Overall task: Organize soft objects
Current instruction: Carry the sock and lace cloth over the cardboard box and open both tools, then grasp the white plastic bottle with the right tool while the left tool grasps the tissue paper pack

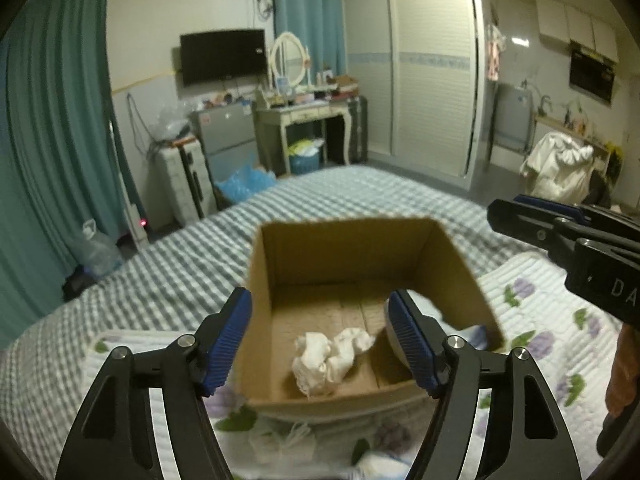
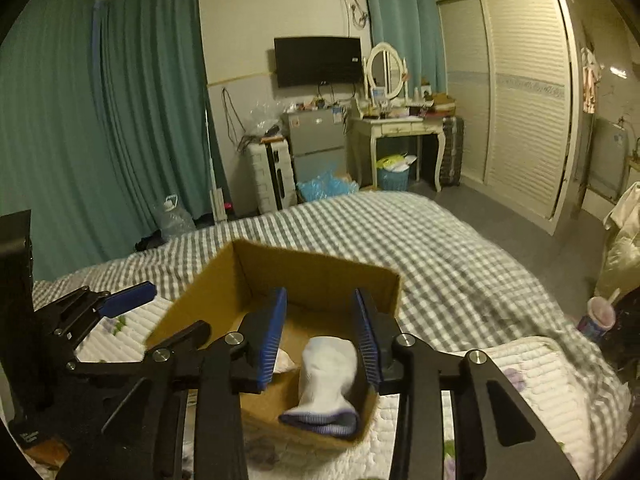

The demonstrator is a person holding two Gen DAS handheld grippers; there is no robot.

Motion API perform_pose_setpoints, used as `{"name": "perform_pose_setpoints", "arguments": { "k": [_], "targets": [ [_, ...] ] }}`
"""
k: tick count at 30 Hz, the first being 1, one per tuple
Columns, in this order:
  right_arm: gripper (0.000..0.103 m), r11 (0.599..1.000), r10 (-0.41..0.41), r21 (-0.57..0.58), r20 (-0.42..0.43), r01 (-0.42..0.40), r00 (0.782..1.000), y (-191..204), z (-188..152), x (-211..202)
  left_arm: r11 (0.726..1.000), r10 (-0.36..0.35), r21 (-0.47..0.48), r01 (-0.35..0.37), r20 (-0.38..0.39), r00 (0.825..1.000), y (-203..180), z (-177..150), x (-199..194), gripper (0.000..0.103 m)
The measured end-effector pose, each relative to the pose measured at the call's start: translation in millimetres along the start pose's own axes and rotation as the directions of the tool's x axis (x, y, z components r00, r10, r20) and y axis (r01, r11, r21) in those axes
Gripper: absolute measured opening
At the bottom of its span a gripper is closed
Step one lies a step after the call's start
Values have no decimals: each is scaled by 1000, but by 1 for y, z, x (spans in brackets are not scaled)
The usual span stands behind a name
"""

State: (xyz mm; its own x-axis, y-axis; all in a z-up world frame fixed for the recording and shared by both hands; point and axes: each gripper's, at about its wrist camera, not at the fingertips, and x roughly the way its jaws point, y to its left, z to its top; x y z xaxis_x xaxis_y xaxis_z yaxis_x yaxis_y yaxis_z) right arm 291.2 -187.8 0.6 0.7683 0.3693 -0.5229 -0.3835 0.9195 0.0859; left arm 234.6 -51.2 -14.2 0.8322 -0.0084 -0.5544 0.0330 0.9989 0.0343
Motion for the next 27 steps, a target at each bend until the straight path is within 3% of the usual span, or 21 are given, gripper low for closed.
{"name": "perform_pose_setpoints", "arguments": {
  "k": [4,5,6,7,13,20,27],
  "targets": [
    [42,999,-27,-31,30,28,999,14,19,-58,1000,9,9,-9,75,997,1,16,-67,74],
    [45,998,-36,-40,41,38,999,19,23,-74,1000,10,8,-11,93,996,3,19,-83,79],
    [51,998,-48,-50,47,50,998,25,27,-92,1000,11,5,-12,114,993,5,20,-101,91],
    [55,997,-55,-55,50,57,997,30,29,-109,1000,11,2,-12,149,989,6,19,-126,93],
    [79,991,-89,-99,55,95,994,66,27,-195,999,30,38,-38,198,980,16,6,-201,93],
    [80,988,-91,-128,-1,90,996,97,-30,-236,997,53,50,-60,131,990,21,-53,-223,93],
    [80,990,-58,-133,-125,41,990,120,-121,-190,996,38,-78,-35,26,999,43,-128,-193,93]
  ]
}}
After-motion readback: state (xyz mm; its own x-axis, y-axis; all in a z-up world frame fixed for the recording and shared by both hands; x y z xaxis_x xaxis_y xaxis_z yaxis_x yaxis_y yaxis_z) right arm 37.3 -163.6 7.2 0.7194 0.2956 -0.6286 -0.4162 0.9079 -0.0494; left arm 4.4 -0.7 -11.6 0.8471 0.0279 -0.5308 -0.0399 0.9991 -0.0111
